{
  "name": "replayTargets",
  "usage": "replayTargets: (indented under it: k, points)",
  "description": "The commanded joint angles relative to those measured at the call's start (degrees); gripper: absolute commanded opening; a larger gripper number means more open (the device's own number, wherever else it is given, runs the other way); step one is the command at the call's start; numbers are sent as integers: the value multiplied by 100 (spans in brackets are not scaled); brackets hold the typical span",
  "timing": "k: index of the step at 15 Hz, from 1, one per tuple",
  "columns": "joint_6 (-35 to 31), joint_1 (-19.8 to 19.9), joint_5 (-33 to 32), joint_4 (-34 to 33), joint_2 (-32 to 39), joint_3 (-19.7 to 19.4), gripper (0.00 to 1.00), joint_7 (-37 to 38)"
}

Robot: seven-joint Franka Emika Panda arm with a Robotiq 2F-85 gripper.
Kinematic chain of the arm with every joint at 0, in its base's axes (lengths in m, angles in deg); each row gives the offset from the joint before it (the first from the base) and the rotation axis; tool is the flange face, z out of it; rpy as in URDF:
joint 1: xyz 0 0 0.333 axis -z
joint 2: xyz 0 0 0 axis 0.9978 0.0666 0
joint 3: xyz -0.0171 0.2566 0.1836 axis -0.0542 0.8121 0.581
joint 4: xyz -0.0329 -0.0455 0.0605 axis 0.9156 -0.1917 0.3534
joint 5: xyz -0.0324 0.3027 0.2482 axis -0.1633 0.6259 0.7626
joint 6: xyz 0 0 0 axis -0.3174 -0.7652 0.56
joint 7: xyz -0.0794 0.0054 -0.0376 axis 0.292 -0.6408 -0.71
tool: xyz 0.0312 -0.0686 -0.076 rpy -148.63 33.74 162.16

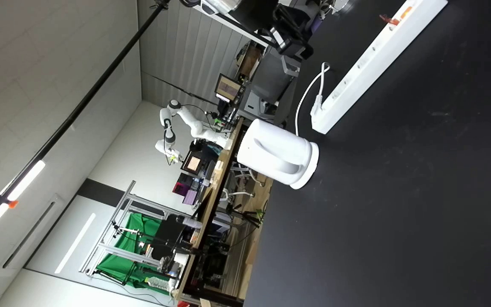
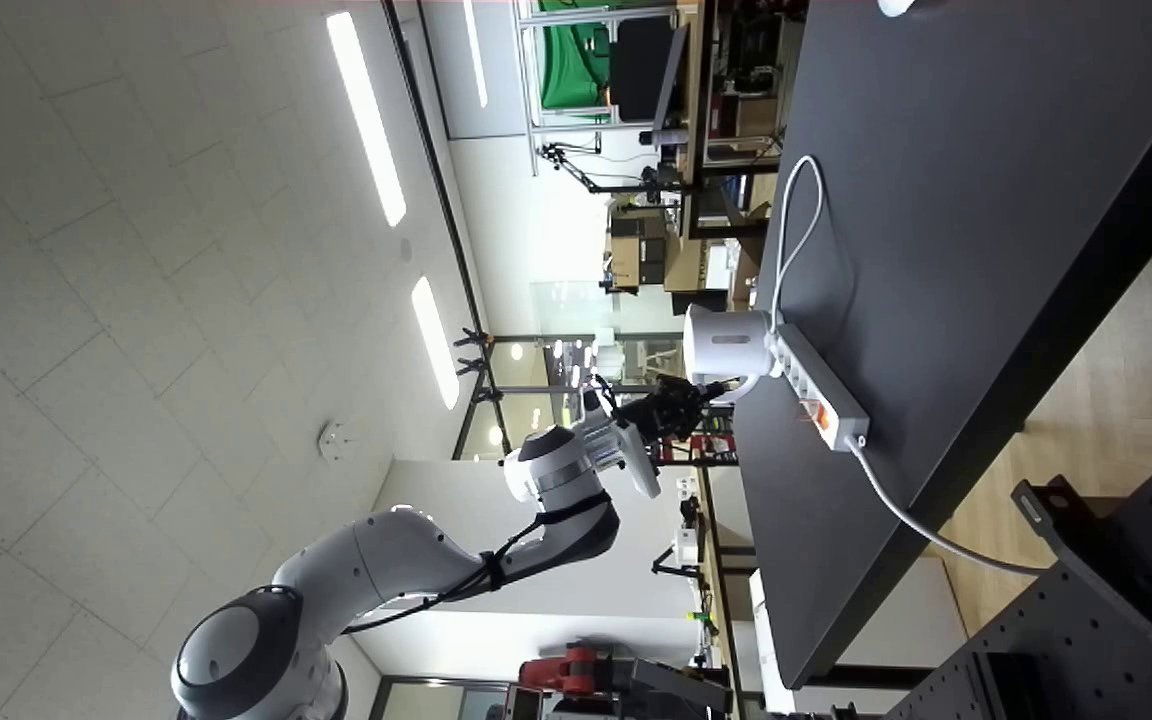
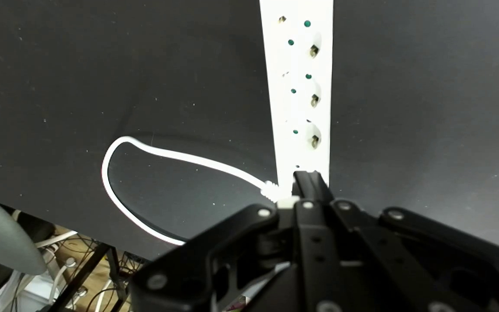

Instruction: Turn on the extension cable, turn on the electric kettle then turn it off

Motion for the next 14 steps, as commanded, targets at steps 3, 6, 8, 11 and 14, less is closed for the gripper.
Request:
replayTargets:
  k: [3, 6, 8, 11, 14]
  points:
    - [0, 0, 0, -1, 0, 0, 0, 0]
    - [-55, 25, 178, 0, -21, 40, 0, -131]
    - [-98, 15, 283, -83, -4, 66, 0, -200]
    - [-153, -51, 212, -329, 42, 100, 0, -161]
    - [-66, -177, -72, -724, 170, 113, 0, -93]
